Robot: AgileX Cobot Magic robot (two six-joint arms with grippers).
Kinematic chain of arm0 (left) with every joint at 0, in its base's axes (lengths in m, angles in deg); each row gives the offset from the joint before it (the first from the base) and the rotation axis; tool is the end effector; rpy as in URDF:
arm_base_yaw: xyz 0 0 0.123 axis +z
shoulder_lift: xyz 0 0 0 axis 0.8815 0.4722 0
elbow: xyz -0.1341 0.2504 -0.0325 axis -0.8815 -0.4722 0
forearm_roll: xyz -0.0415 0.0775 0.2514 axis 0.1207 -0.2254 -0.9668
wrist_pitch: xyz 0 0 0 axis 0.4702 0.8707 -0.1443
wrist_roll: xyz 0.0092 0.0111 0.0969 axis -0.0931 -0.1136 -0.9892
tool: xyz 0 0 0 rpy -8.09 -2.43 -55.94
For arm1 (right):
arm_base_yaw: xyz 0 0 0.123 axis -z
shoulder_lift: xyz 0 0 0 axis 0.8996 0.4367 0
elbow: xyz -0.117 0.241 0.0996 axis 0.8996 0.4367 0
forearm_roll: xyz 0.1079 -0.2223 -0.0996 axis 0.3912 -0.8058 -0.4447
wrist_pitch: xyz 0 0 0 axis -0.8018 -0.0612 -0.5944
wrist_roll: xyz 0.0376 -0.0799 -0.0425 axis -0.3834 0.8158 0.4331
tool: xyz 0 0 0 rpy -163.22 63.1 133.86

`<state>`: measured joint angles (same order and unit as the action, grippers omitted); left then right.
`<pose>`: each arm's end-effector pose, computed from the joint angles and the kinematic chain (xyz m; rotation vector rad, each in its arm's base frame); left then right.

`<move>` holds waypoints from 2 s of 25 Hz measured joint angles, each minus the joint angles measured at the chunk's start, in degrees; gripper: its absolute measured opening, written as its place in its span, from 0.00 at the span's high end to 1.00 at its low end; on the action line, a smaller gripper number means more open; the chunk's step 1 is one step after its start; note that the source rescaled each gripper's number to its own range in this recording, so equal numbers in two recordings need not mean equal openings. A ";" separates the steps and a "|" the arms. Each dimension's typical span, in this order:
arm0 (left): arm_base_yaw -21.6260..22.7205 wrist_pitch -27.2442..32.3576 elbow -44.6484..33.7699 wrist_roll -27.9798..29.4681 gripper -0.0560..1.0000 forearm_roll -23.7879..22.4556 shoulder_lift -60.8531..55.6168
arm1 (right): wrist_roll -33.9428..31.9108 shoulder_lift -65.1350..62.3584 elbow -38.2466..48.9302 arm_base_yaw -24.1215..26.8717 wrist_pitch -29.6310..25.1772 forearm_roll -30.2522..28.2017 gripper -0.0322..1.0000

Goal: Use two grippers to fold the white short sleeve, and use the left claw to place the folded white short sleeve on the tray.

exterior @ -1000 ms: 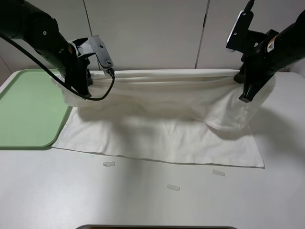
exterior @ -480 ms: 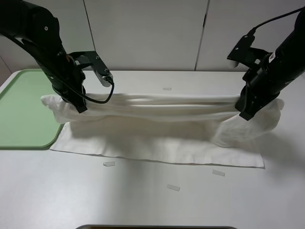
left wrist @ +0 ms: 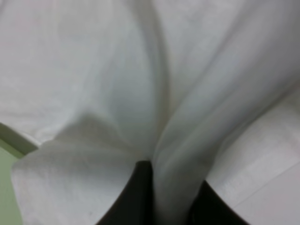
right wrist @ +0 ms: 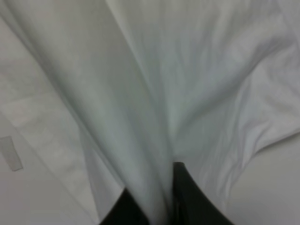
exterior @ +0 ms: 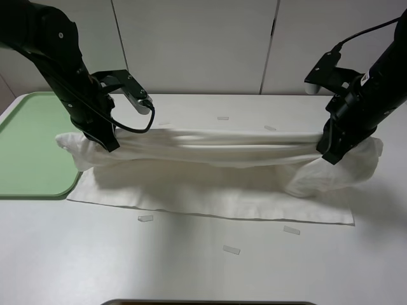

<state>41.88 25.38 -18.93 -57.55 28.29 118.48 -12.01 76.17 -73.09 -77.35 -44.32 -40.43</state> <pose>0.3522 -0.1208 0.1697 1.2837 2.5222 0.1520 0.2946 0.0707 0.2006 -1.2047 2.5767 -0.0682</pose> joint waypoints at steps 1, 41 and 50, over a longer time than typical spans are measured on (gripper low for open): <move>0.00 0.00 0.00 0.00 0.92 0.12 0.00 | -0.06 0.00 0.00 0.00 -0.24 0.00 0.95; -1.96 1.44 3.71 5.35 0.00 -1.54 -12.83 | -5.95 -0.32 0.00 0.83 -6.41 -1.15 0.00; -1.96 6.75 3.71 14.30 0.00 -1.54 -15.46 | -5.95 -0.32 0.00 0.83 -6.94 3.64 0.00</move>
<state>39.91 32.13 -15.22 -43.25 26.75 103.02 -17.96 75.85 -73.09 -76.52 -51.26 -36.79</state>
